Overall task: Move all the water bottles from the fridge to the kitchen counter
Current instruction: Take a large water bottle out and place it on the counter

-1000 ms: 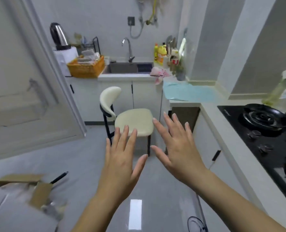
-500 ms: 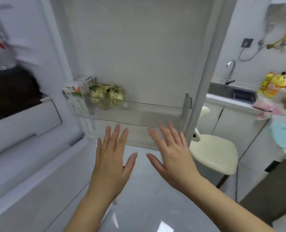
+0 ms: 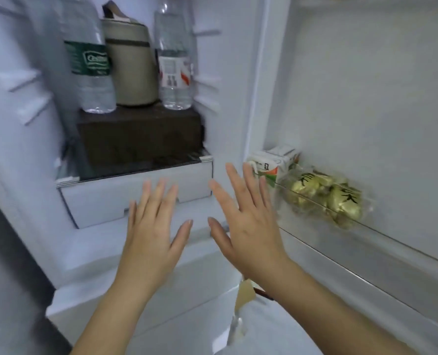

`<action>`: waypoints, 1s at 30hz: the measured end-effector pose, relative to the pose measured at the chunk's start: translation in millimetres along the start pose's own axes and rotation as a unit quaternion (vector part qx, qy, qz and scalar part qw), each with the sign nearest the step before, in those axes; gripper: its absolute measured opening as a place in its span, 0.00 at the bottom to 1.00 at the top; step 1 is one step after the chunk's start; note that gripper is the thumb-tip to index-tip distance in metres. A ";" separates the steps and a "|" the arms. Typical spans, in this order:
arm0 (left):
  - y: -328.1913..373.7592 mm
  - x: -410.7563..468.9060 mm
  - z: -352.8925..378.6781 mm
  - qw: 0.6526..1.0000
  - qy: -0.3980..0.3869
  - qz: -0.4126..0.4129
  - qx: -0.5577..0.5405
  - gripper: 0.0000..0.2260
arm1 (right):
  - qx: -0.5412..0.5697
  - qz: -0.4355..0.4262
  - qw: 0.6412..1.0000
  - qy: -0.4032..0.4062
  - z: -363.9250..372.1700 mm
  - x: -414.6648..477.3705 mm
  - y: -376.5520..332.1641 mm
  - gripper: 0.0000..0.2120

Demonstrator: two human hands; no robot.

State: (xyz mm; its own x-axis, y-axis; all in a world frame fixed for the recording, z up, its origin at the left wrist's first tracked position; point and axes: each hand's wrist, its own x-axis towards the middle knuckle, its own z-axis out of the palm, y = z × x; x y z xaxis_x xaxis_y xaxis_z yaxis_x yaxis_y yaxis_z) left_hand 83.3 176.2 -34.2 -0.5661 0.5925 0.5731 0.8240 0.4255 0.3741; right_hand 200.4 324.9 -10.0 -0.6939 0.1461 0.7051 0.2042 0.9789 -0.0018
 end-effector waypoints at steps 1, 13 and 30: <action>-11.3 6.8 -3.7 1.000 0.006 -0.005 0.009 0.31 | 0.011 -0.006 1.000 -0.006 12.4 12.4 -2.5 0.26; -143.8 157.6 -24.1 0.996 0.076 -0.022 0.041 0.31 | 0.089 0.071 0.993 0.000 141.5 183.5 -31.8 0.28; -229.5 327.8 -60.6 0.920 0.202 -0.211 -0.262 0.23 | 0.511 0.223 0.829 -0.051 218.9 404.1 -64.8 0.22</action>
State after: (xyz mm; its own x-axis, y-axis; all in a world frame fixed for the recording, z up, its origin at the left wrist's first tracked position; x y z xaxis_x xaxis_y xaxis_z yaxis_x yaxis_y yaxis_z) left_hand -290.0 231.3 112.0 -0.8706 0.1023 0.4812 0.4907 0.1084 0.8646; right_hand -244.4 351.7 119.9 -0.7722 0.4864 0.4088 -0.1985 0.4264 -0.8825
